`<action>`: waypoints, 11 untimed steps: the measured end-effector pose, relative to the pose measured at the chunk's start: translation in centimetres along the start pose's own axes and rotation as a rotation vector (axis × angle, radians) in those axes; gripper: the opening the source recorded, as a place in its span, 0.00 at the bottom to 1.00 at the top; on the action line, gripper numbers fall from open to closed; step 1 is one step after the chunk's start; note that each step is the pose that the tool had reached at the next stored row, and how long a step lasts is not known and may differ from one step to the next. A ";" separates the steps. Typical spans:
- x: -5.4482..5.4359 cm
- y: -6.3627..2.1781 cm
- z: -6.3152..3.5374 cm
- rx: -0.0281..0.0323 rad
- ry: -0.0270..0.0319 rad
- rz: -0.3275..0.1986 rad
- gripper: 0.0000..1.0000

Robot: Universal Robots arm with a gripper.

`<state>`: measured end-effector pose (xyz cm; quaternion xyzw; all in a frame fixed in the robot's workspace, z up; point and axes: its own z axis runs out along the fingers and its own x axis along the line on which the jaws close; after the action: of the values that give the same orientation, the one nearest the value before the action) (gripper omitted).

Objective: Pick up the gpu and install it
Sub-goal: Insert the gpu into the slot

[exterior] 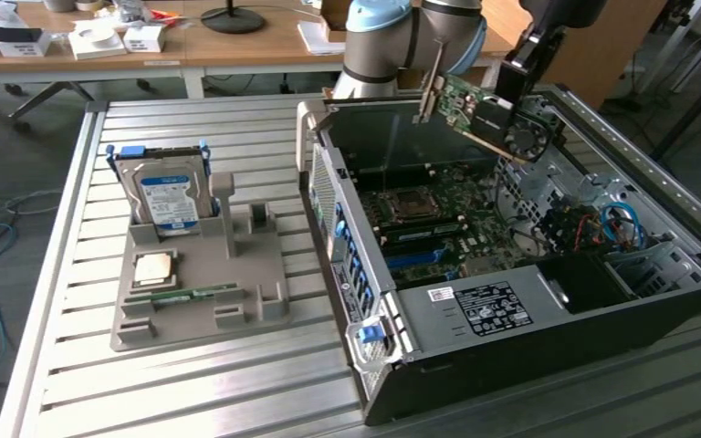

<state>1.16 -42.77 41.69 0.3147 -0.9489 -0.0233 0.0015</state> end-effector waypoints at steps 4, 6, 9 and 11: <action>0.0 0.00 0.00 -0.0006 0.0023 -0.050 0.27; 0.0 0.01 0.00 -0.0008 0.0034 -0.074 0.27; 0.0 0.01 0.00 -0.0012 0.0051 -0.112 0.27; 0.0 0.02 0.00 -0.0016 0.0063 -0.137 0.27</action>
<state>1.16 -42.75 41.69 0.3792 -0.9250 -0.0231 0.0031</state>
